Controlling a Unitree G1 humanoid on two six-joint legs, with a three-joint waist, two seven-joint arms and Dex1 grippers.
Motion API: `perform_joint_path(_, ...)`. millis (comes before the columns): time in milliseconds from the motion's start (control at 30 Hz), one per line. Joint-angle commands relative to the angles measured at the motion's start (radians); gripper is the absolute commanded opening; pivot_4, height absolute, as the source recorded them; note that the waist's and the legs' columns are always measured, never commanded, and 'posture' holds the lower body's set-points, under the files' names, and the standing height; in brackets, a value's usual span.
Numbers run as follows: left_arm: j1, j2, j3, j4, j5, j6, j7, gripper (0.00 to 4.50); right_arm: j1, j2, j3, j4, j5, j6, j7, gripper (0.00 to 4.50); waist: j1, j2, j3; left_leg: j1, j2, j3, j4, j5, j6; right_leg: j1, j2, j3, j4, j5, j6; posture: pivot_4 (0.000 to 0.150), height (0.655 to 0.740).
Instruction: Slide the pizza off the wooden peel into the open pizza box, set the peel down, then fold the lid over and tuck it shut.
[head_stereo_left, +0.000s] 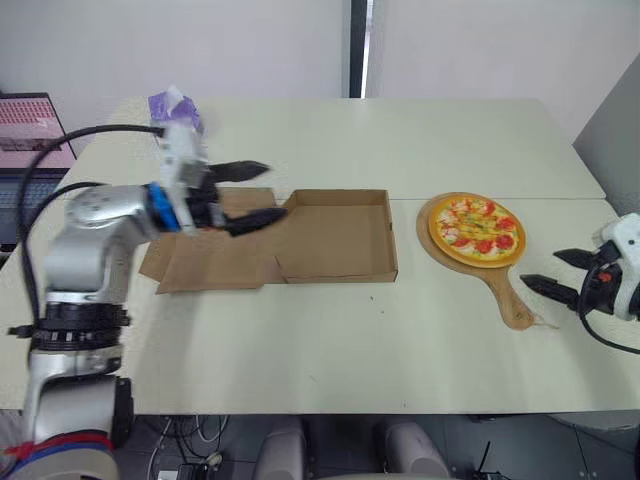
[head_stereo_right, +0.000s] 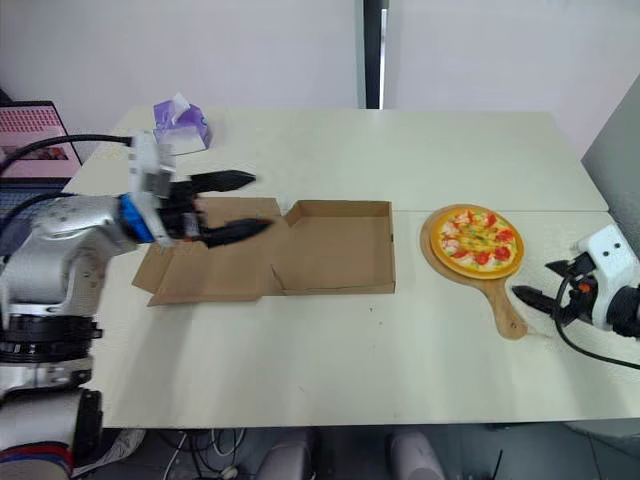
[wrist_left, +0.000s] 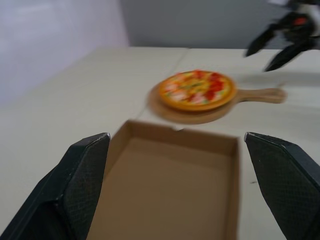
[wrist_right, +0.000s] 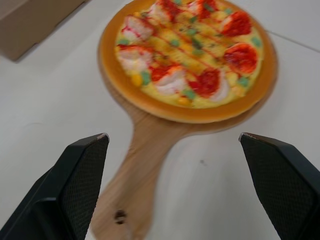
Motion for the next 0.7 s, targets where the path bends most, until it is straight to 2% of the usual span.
perform_joint_path(33, -0.037, -0.044, -0.067, -0.193, -0.092, 0.074, -0.019, 4.5, 0.039, 0.056, -0.031, -0.137, 0.02, 0.094, -0.112, 4.49, 0.002, 0.0, 0.0, 0.0, 0.0, -0.001, 0.0, 0.0, 0.0, 0.0, 0.0, -0.001, 0.0, 0.0, 0.0, 0.15, 0.74)
perform_joint_path(233, -0.02, -0.093, -0.14, -0.287, -0.103, 0.079, -0.019, 4.5, 0.079, 0.158, 0.012, -0.221, -0.01, 0.11, -0.238, 4.49, 0.0, 0.0, 0.0, 0.001, -0.001, 0.0, 0.0, 0.0, 0.0, 0.001, 0.001, 0.001, 0.0, 0.0, 0.0, 0.15, 0.74)
perform_joint_path(700, -0.046, -0.128, -0.153, -0.257, -0.072, 0.067, 0.007, 4.5, -0.038, 0.225, 0.188, 0.032, -0.134, -0.072, -0.288, 4.49, 0.002, 0.0, 0.0, 0.001, -0.001, -0.001, 0.0, 0.0, 0.001, 0.001, 0.003, 0.0, -0.002, 0.0, 0.0, 0.15, 0.74)
